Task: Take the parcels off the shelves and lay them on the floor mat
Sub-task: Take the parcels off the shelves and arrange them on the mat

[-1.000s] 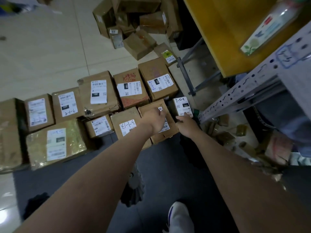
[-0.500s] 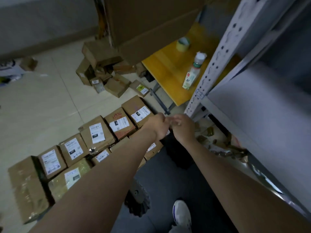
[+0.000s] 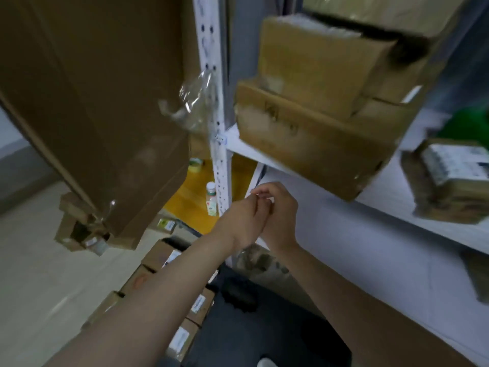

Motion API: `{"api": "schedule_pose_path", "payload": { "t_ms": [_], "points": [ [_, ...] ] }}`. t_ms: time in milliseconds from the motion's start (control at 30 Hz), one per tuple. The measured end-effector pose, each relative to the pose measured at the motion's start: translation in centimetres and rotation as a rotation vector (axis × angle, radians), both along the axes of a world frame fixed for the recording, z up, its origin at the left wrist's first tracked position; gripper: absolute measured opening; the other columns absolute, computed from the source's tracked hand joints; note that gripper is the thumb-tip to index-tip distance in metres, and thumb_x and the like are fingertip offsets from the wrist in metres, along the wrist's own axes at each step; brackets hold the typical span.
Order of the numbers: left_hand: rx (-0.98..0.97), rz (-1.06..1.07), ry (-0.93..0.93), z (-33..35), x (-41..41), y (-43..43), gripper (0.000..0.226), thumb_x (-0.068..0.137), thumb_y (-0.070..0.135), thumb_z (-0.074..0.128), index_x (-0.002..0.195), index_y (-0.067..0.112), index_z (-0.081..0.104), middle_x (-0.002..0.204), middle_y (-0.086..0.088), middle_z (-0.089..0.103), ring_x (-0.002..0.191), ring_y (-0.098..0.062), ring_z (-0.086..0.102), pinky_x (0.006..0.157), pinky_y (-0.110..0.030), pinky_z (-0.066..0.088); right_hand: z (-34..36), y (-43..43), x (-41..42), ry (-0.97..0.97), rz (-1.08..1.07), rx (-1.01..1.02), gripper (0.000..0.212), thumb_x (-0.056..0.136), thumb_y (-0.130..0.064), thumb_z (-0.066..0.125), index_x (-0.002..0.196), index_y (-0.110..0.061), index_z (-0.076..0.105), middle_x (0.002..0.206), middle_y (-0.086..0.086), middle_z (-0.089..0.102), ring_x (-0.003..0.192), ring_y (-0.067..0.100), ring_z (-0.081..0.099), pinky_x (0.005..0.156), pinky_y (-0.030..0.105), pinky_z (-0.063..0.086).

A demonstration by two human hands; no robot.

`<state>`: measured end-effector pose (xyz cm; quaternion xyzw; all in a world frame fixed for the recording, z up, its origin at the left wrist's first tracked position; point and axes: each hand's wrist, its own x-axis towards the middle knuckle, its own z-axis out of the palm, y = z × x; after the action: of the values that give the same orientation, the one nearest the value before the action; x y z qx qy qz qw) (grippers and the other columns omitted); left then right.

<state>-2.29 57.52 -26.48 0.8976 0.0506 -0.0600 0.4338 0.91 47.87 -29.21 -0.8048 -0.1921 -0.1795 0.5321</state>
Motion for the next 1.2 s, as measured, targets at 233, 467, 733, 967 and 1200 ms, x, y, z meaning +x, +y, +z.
{"api": "schedule_pose_path", "payload": {
  "t_ms": [233, 467, 733, 967, 1200],
  "points": [
    [0.081, -0.111, -0.111, 11.0, 2.2, -4.4, 0.043, 0.100, 0.049, 0.031, 0.079, 0.022, 0.056, 0.076, -0.004, 0.061, 0.070, -0.023, 0.057, 0.059, -0.036, 0.042, 10.6, -5.1, 0.9, -0.094, -0.043, 0.018, 0.033, 0.074, 0.014, 0.054, 0.087, -0.013, 0.068, 0.087, -0.004, 0.064, 0.081, 0.008, 0.060, 0.068, 0.021, 0.048],
    [0.223, -0.103, -0.261, 16.7, 2.1, -7.0, 0.065, 0.080, 0.074, 0.015, 0.089, 0.026, 0.058, 0.077, -0.003, 0.064, 0.078, -0.028, 0.061, 0.062, -0.038, 0.044, 17.3, -8.8, -0.1, -0.311, -0.119, 0.039, 0.031, 0.071, 0.019, 0.059, 0.085, -0.006, 0.071, 0.091, 0.000, 0.067, 0.081, 0.012, 0.062, 0.068, 0.023, 0.049],
    [0.271, 0.026, -0.526, 24.5, 4.0, -8.5, 0.054, 0.084, 0.071, 0.026, 0.081, 0.025, 0.055, 0.077, 0.005, 0.061, 0.080, -0.026, 0.058, 0.061, -0.036, 0.036, 24.7, -10.3, 1.2, -0.454, -0.314, 0.175, 0.020, 0.079, -0.001, 0.070, 0.099, -0.002, 0.067, 0.110, 0.008, 0.061, 0.099, 0.019, 0.061, 0.074, 0.038, 0.054],
    [0.312, 0.047, -0.623, 27.0, 5.6, -8.1, 0.051, 0.093, 0.063, 0.028, 0.087, 0.023, 0.058, 0.084, 0.001, 0.063, 0.083, -0.025, 0.059, 0.065, -0.034, 0.040, 27.8, -13.0, 6.7, -0.007, -0.391, 0.149, 0.114, 0.059, -0.047, 0.090, 0.148, -0.014, 0.029, 0.149, 0.009, 0.033, 0.139, 0.023, 0.034, 0.115, 0.036, 0.032],
    [0.343, 0.072, -0.590, 27.4, 5.1, -6.7, 0.055, 0.094, 0.064, 0.028, 0.097, 0.019, 0.061, 0.091, 0.002, 0.065, 0.086, -0.021, 0.062, 0.072, -0.038, 0.051, 27.1, -14.2, 11.4, 0.251, -0.234, 0.195, 0.141, 0.056, -0.047, 0.093, 0.156, -0.021, -0.002, 0.157, 0.008, 0.033, 0.145, 0.025, 0.027, 0.117, 0.034, 0.021]
  ]
}}
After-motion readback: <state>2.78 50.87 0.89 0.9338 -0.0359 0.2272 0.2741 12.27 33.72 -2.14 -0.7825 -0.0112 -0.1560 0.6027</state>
